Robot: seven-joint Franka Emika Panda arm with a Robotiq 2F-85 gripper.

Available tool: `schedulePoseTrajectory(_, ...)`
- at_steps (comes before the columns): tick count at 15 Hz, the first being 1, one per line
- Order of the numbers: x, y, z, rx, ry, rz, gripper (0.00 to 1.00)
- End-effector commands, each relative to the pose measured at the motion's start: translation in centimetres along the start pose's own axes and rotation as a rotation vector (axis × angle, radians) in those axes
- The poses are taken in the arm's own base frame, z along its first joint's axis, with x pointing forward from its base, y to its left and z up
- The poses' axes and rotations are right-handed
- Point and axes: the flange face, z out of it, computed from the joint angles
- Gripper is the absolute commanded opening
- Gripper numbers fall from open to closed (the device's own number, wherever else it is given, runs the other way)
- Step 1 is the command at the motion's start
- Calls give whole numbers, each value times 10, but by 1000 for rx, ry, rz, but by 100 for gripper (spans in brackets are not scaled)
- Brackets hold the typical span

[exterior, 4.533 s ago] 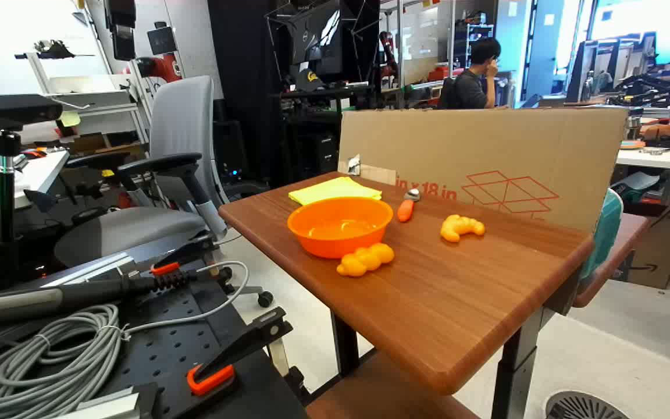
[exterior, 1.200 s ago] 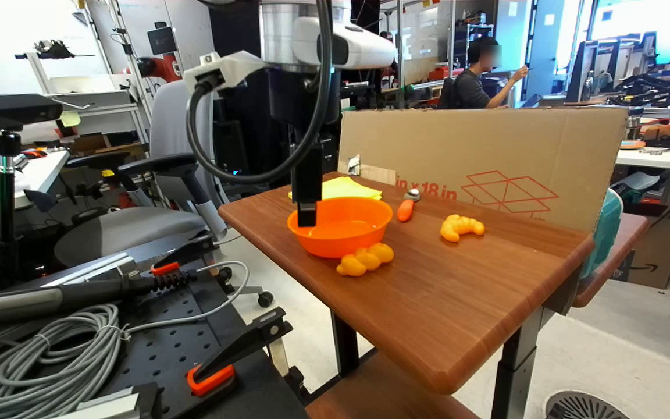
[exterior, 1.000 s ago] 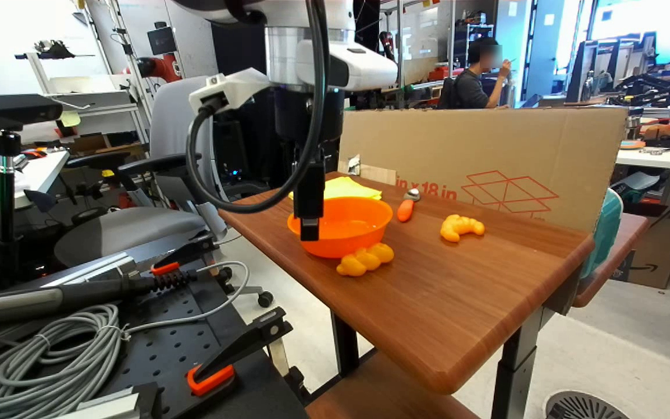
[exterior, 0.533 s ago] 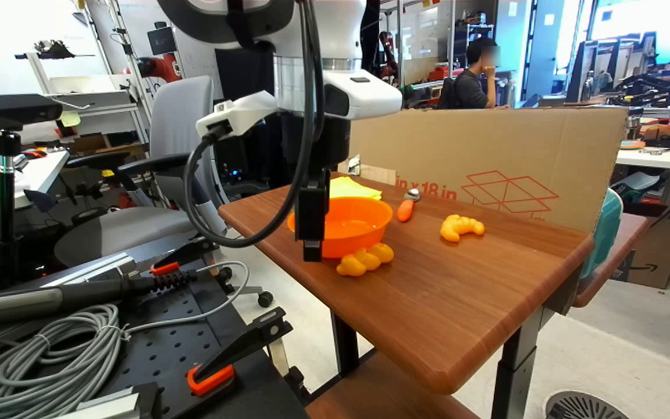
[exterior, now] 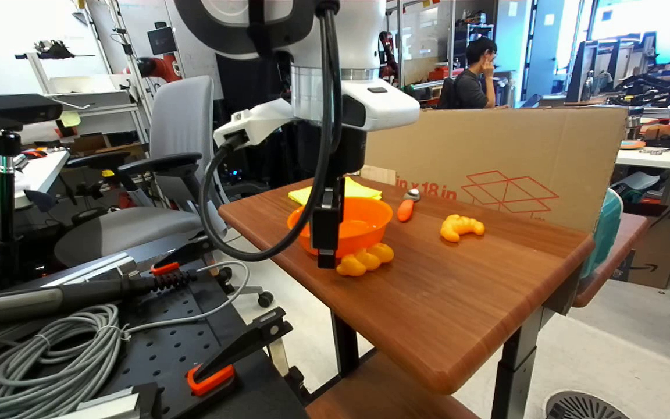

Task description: Move the bowl to the left

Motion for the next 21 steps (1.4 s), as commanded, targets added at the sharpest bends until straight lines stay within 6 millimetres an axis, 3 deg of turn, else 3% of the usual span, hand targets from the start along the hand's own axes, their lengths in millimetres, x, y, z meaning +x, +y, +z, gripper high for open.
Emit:
schedulePoseTrajectory(1,15,7,1,3,14,21,33)
schedulePoseTrajectory(5,21,12,0,5,17,31,2)
schedulePoseTrajectory(6,22,13,-1,6,18,31,0)
schedulePoseTrajectory(16,24,25,-44,78,77,23,2)
schedulePoseTrajectory(21,10,6,-80,134,120,-4,2)
